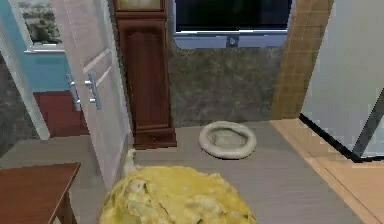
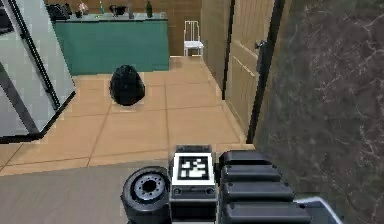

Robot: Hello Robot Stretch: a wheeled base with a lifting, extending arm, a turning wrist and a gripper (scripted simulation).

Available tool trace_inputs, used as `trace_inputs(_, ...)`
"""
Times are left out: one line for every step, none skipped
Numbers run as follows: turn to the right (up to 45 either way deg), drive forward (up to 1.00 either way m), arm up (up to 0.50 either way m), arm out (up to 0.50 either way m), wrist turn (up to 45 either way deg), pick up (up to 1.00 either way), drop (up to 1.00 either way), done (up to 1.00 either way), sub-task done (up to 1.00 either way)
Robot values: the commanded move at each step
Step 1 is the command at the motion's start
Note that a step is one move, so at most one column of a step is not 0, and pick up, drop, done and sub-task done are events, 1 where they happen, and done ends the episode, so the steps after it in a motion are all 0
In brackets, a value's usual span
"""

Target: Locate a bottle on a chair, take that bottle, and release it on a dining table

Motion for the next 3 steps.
trace_inputs(45.0,0.00,0.00,0.00,0.0,0.00,0.00,0.00,0.00)
trace_inputs(36.0,0.00,0.00,0.00,0.0,0.00,0.00,0.00,0.00)
trace_inputs(45.0,0.00,0.00,0.00,0.0,0.00,0.00,0.00,0.00)
